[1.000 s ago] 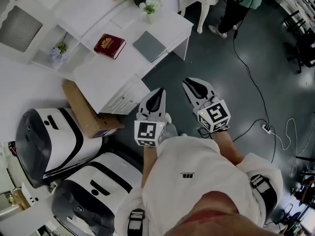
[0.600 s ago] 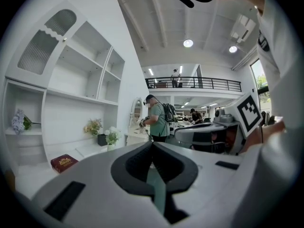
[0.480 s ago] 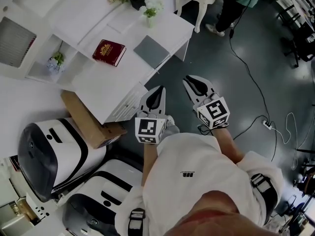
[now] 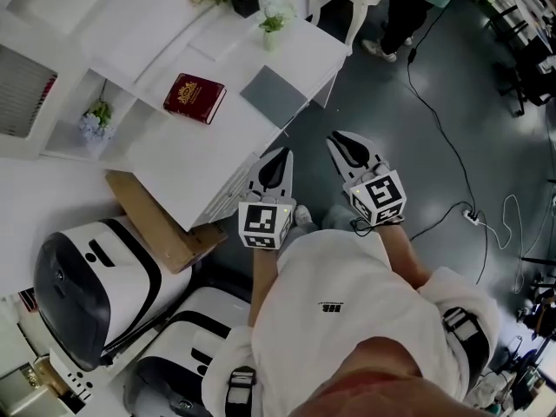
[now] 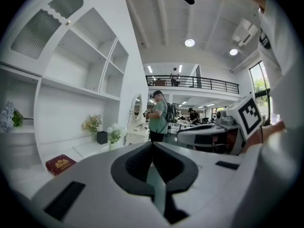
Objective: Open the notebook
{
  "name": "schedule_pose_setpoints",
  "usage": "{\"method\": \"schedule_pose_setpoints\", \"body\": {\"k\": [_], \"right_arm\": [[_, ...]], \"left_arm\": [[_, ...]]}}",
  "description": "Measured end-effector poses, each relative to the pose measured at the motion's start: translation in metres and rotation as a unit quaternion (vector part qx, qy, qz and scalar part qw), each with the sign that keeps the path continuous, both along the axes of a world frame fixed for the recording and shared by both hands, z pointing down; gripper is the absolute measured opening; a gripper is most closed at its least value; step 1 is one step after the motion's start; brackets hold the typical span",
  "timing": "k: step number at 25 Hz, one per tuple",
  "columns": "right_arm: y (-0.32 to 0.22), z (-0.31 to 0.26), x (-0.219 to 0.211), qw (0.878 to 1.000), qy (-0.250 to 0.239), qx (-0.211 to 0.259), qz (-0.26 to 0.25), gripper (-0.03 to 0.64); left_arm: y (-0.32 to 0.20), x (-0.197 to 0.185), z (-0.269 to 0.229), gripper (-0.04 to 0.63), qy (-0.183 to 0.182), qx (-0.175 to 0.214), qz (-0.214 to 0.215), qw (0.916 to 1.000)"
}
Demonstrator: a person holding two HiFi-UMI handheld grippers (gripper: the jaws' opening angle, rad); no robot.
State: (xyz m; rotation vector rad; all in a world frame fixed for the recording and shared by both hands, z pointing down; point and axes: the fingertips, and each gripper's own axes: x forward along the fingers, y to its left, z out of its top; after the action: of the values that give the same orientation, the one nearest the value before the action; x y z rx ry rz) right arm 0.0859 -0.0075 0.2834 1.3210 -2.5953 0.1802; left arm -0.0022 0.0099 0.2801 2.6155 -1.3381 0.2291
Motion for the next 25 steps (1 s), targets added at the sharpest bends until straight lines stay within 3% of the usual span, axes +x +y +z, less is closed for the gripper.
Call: {"method": "schedule_pose_setpoints", "body": {"k": [16, 25], "right_arm": [[-0.077, 0.021, 0.003, 1.000, 0.009, -0.009, -0.005, 0.035], [-0.130, 0.043, 0.019, 0.999, 0.011, -0.032, -0.016, 0.035]], "left_arm": [[-0.080, 0.002, 0.023, 0.000, 0.000, -0.013, -0.003, 0.9999], [-0.130, 0.020, 0.046, 0.000, -0.005, -0.043, -0.009, 0.9990]]}}
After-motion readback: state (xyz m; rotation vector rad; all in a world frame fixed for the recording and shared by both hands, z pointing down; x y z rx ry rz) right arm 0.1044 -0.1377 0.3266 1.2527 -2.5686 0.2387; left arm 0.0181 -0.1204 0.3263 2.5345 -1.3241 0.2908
